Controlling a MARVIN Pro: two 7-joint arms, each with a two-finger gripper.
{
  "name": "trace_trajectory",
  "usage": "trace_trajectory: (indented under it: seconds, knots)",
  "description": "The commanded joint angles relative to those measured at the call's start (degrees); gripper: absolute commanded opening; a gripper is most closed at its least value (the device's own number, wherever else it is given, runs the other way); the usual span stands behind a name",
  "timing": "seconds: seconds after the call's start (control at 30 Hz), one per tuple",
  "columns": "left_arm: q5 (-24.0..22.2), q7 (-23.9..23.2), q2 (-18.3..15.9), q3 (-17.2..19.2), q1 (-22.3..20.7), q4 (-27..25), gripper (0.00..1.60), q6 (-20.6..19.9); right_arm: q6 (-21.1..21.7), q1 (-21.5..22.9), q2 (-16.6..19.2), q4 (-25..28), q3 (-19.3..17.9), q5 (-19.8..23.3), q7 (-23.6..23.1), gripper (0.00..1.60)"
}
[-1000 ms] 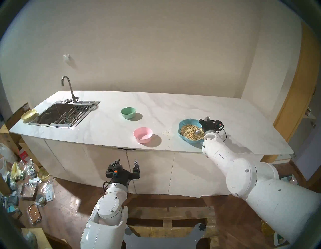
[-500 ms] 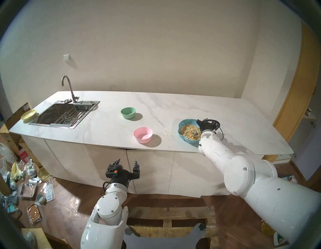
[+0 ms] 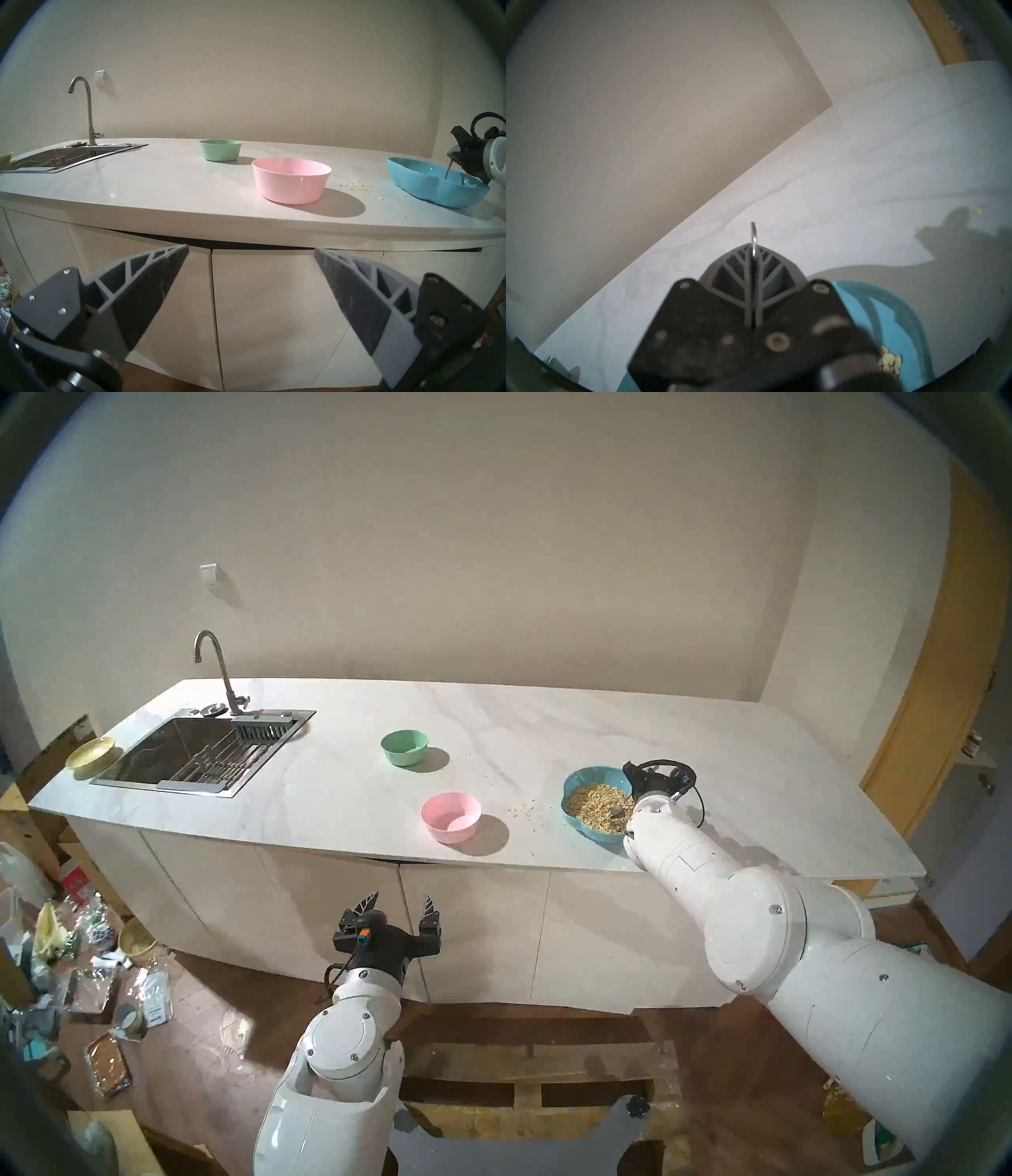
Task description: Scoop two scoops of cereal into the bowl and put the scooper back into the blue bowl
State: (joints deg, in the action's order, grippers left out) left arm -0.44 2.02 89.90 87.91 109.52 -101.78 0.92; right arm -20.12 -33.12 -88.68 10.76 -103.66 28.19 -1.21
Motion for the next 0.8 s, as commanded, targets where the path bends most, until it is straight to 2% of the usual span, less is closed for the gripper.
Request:
trace_trajectory:
  seconds: [0.0, 0.2, 0.47, 0.67, 0.77]
  knots:
    - [-0.1, -0.3, 0.0, -0.1, -0.2, -1.6, 1.6, 0.3, 0.5, 0.8, -0.6, 1.7, 0.0, 0.1, 0.2, 0.0]
    - [-0.1, -0.3, 0.0, -0.1, -0.3, -1.6, 1.6, 0.3, 0.2, -0.3, -1.1, 3.8, 0.0, -0.1, 0.8, 0.0]
    - [-0.1, -0.2, 0.0, -0.1, -0.3, -1.5, 1.6, 0.3, -3.5, -3.8, -2.9, 9.2, 1.7, -1.7, 0.9, 0.0]
    - [-0.1, -0.2, 0.0, -0.1, -0.3, -1.5, 1.6, 0.3, -2.6, -9.0, -4.7, 17.9, 2.8, -2.6, 2.4, 0.0]
    - [-0.1, -0.2, 0.0, -0.1, -0.3, -1.5, 1.6, 0.3, -0.4, -13.0, -5.9, 24.7, 3.6, -3.1, 4.1, 0.0]
